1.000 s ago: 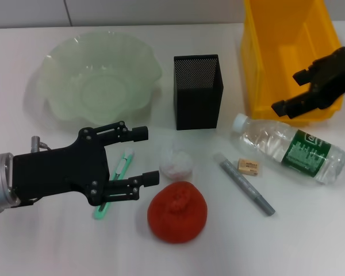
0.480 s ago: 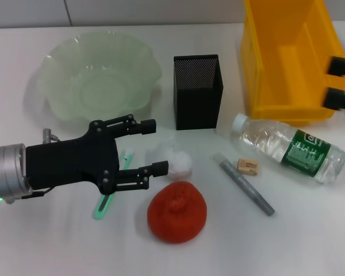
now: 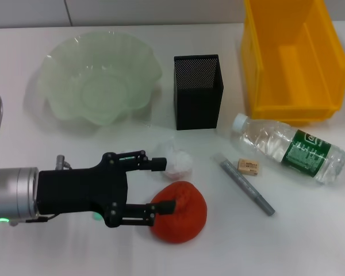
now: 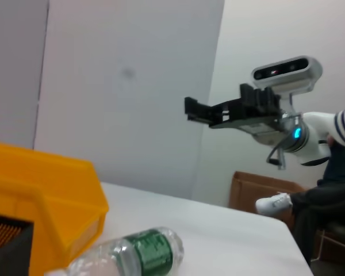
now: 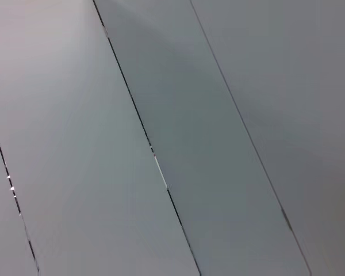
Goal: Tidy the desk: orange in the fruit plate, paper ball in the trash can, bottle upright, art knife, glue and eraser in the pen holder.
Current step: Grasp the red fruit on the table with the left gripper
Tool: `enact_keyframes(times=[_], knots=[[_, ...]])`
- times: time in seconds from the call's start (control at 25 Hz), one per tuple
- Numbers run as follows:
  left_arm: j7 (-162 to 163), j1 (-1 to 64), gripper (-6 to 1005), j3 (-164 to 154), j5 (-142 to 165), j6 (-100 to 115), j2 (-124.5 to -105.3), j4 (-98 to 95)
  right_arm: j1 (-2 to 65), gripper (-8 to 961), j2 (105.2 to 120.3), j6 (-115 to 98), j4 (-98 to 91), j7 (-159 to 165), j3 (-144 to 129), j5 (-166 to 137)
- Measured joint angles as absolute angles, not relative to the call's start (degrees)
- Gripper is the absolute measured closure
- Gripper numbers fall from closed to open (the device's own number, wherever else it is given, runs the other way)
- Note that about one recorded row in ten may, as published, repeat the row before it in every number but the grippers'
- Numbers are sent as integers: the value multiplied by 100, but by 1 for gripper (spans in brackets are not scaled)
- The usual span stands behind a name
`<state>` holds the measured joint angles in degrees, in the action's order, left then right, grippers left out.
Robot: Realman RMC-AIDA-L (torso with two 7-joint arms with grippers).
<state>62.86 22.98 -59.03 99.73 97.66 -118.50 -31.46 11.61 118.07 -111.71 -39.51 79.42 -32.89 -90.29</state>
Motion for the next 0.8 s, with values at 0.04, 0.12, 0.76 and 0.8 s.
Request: enact_keyframes(times=[0.04, 0.12, 0.76, 0.8], knots=[[6287, 2298, 260, -5903, 9973, 9766, -11850, -3146, 1161, 136, 11807, -11171, -3951, 7942, -3289, -9029], [6279, 2250, 261, -6002, 9975, 9566, -11869, -3093, 1196, 136, 11822, -11160, -3857, 7820, -3290, -9067], [5868, 2577, 267, -6361, 9897, 8653, -11918, -2127, 1510, 137, 11814, -11088, -3425, 7583, -3287, -9251], [5847, 2600, 267, -6376, 9821, 8637, -11918, -2073, 1512, 137, 11815, -11088, -3423, 7582, -3287, -9251]])
